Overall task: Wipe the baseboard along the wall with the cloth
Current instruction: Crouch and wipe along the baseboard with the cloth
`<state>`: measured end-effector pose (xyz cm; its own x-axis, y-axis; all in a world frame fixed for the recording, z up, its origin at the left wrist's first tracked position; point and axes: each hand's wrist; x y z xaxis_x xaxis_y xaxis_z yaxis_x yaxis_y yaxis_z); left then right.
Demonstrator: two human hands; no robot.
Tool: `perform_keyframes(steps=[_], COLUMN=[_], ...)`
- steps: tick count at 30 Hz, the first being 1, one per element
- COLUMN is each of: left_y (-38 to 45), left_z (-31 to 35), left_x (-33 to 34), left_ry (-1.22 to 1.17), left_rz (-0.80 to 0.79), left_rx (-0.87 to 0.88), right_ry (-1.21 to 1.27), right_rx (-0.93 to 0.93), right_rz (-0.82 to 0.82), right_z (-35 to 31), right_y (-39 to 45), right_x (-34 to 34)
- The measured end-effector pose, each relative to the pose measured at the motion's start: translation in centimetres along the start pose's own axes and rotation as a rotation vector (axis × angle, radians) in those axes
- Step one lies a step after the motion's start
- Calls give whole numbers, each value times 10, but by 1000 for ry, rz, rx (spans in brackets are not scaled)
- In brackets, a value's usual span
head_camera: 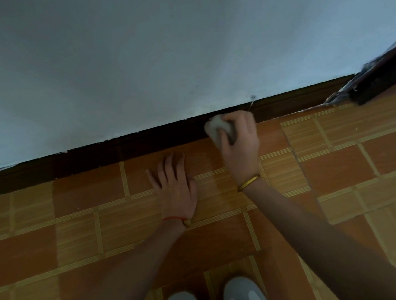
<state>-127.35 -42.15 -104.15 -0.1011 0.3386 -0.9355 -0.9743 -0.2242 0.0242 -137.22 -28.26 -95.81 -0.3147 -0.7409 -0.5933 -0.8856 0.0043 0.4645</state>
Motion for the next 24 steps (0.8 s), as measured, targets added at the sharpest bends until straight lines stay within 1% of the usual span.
perform_keyframes(steps=[2, 4, 5, 7, 8, 9, 11, 14, 18, 19, 22, 24], left_y=[-1, -1, -1, -1, -2, -2, -2, -2, -2, -2, -3, -2], left_z=[0, -1, -1, -1, -1, -1, -1, 1, 0, 0, 0, 0], left_x=[-1, -2, -2, -2, -3, -3, -4, -4, -3, -3, -3, -4], left_ry=[5, -4, -5, 7, 15, 19, 18, 10, 21, 19, 20, 22], left_rz=[10, 8, 5, -10, -19, -24, -27, -20, -8, -10, -15, -19], left_rx=[13, 18, 17, 17, 20, 23, 24, 14, 28, 28, 24, 28], right_ry=[3, -11, -23, -44, -43, -45, -51, -35, 9, 6, -38, -86], right_rx=[-20, 29, 100, 306, 372, 383, 337, 241, 33, -5, -8, 108], right_rz=[-1, 75, 144, 320, 382, 407, 364, 217, 0, -31, -33, 23], right_z=[-1, 4, 10, 27, 34, 40, 41, 24, 7, 8, 23, 41], right_y=[1, 6, 11, 28, 36, 42, 43, 22, 2, 1, 4, 7], right_x=[2, -5, -13, -30, -38, -44, -46, -28, -2, 0, -6, -15])
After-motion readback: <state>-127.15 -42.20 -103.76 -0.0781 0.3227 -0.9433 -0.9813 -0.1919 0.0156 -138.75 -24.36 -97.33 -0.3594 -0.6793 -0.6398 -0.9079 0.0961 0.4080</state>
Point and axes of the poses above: each hand's wrist, its own y-axis towards the middle knuckle, its own x-axis out of the palm, z = x × y, and after that the axes turned 1 degree about -y, right-handed
